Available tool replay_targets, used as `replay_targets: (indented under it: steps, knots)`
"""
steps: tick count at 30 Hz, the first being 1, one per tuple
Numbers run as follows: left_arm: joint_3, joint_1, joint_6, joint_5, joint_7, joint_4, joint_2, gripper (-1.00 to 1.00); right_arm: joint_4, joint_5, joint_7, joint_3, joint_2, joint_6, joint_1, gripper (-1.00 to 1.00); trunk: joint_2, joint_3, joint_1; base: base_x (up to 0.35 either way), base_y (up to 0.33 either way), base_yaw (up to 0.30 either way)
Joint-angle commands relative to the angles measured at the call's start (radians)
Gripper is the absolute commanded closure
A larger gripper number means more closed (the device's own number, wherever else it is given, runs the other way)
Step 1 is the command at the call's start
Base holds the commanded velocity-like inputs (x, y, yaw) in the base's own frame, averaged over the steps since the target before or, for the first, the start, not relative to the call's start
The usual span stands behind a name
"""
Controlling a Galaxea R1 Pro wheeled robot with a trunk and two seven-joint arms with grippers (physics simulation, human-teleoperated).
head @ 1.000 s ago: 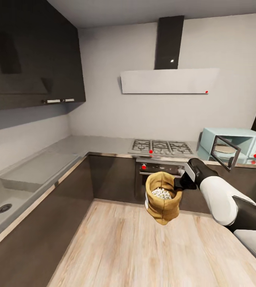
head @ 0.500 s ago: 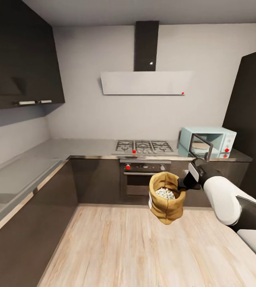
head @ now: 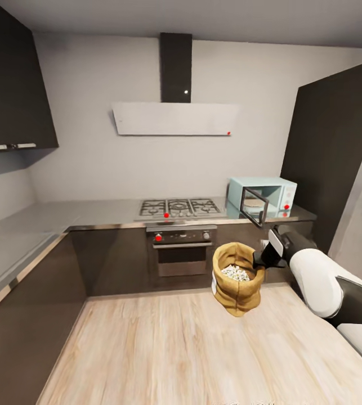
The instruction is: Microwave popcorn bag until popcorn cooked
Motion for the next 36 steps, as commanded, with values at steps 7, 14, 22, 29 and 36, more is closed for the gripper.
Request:
replay_targets:
  steps: [7,14,22,29,36]
  knots:
    - [0.000,0.000,-0.003,0.002,0.002,0.000,0.000,-1.00,0.004,0.004,0.006,-0.007,-0.039,0.003,-0.001,1.00,-0.001,0.002,0.000,0.000,0.000,-0.287]
    - [0.000,0.000,-0.003,0.002,0.002,0.001,0.000,-1.00,0.004,0.002,0.005,-0.007,-0.059,0.002,-0.001,1.00,-0.001,0.002,0.000,0.000,0.000,-0.290]
    - [-0.001,0.000,-0.003,0.002,0.002,0.000,-0.002,-1.00,0.004,0.003,0.001,-0.007,-0.060,-0.001,-0.001,1.00,-0.001,0.002,0.000,0.000,0.000,-0.293]
    - [-0.002,0.000,-0.003,-0.003,0.002,-0.005,-0.003,-1.00,0.004,0.003,0.002,-0.007,-0.078,0.000,-0.001,1.00,-0.001,0.002,0.000,0.000,0.000,-0.294]
    - [0.000,0.000,-0.003,0.002,0.002,-0.003,-0.002,-1.00,0.004,0.001,0.005,-0.007,-0.089,0.004,-0.001,1.00,-0.001,0.002,0.000,0.000,0.000,-0.294]
